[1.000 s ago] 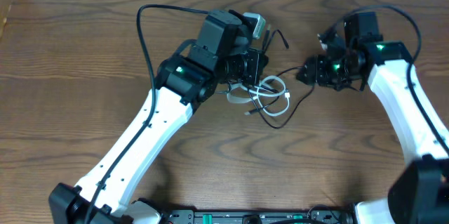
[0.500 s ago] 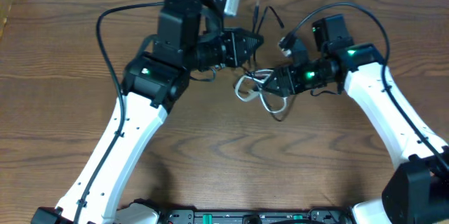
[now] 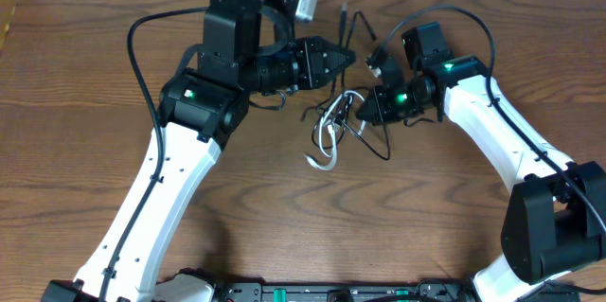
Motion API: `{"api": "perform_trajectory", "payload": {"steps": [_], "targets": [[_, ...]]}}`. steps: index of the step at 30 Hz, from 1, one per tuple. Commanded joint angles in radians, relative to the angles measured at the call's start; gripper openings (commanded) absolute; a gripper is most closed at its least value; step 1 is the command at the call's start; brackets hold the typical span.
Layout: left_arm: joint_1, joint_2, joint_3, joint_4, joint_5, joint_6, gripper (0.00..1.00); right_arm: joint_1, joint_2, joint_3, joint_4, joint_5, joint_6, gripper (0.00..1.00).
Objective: Untangle cables
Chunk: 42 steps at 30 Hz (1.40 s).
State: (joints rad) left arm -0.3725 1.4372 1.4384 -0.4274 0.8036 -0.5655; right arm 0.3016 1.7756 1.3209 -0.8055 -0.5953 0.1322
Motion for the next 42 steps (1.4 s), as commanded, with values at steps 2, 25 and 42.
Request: {"api": "perform_trajectory", "payload": {"steps": [2, 25, 42], "targets": [[0.014, -0.012, 0.019, -0.106, -0.167, 0.074, 0.08, -0.016, -0.079, 0.006, -0.085, 0.148, 0.101, 0.01], [0.005, 0.172, 0.018, -0.374, -0.266, 0.311, 0.08, -0.243, -0.358, 0.006, -0.332, 0.286, 0.223, 0.01], [-0.071, 0.209, 0.018, -0.323, -0.389, 0.355, 0.36, -0.288, -0.324, 0.006, -0.249, 0.165, 0.184, 0.01]]}}
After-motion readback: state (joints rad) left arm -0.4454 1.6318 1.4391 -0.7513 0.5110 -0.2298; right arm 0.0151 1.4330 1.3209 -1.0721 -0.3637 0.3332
